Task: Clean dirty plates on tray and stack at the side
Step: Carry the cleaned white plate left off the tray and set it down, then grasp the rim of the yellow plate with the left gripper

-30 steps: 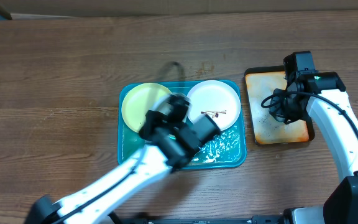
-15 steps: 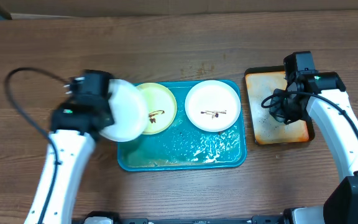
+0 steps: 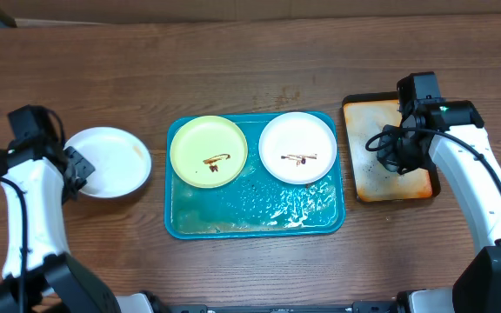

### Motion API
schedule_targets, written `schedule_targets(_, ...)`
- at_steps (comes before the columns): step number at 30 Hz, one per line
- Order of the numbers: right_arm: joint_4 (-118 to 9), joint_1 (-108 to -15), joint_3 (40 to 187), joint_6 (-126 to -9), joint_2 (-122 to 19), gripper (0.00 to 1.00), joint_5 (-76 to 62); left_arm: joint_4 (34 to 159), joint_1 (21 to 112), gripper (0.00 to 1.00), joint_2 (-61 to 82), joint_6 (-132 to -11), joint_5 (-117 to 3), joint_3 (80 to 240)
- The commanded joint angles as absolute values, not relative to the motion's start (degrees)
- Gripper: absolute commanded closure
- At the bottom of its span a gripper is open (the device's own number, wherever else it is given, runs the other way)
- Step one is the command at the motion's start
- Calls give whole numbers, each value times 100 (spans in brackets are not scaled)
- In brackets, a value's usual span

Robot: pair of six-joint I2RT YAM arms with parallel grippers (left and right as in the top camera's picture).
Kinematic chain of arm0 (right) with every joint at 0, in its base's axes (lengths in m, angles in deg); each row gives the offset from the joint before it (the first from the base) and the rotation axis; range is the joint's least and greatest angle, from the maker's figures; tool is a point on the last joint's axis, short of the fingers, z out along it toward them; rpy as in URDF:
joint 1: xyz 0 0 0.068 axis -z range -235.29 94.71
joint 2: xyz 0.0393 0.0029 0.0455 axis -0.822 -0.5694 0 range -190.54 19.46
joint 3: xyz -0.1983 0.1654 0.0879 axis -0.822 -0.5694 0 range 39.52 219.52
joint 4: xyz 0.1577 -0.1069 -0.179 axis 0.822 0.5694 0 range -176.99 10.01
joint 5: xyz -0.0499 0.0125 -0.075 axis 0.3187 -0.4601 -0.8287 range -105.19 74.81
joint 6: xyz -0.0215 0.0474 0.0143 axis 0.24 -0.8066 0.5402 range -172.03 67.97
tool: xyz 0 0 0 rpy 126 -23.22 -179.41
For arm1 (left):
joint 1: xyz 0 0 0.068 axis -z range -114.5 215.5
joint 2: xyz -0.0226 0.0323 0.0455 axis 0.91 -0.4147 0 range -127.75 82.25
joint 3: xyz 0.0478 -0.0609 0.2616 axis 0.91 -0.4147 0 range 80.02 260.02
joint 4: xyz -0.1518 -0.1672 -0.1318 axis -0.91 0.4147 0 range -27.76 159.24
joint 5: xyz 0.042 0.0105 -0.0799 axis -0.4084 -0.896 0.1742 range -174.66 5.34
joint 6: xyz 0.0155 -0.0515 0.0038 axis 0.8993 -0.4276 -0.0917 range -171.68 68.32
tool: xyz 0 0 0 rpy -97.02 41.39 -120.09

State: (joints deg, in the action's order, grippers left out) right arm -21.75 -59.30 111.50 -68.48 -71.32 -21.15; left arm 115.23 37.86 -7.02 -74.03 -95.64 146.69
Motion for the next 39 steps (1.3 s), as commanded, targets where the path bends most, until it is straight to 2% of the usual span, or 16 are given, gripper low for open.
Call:
schedule_targets(1, -2193, -5895, 11212, -6828, -7117, 96, -2112, 11433, 3539, 96, -1008, -7425, -9335, 14767)
schedule_targets(5, -2195, -5895, 11212, -6828, -7117, 96, -2112, 11378, 3476, 94, -1317, -7421, -9219, 14767)
schedule_targets(6, -2195, -5895, 11212, -6826, -7117, 96, -2112, 11381, 3476, 88, -1345, -7421, -9164, 14767)
schedule_targets(8, -2197, -5895, 11212, -6828, -7117, 96, -2112, 11368, 3476, 70, -1347, -7416, -9048, 14770)
schedule_targets(11, -2199, -5895, 11212, -6826, -7117, 96, -2112, 11330, 3476, 57, -1330, -7265, -8683, 14789)
schedule_targets(13, -2204, -5895, 11212, -6826, -7117, 96, -2112, 11339, 3478, 53, -1321, -7132, -8332, 14859)
schedule_targets(17, -2204, -5895, 11212, -6826, -7117, 96, -2112, 11313, 3574, 50, -1214, -6643, -7064, 15076)
schedule_targets(21, -2204, -5895, 11212, -6826, -7117, 96, -2110, 11077, 4040, 47, -1059, -5792, -6063, 15264)
schedule_targets(28, -2193, -5895, 11212, -6824, -7117, 96, -2018, 10515, 5222, 49, -1111, -4922, -6327, 15251)
schedule_targets(33, -2195, -5895, 11212, -6826, -7117, 96, -2003, 10076, 6086, 42, -1325, -4625, -6900, 15251)
schedule_targets(39, -2195, -5895, 11212, -6826, -7117, 96, -2003, 9678, 6684, 40, -1671, -4490, -7634, 15251)
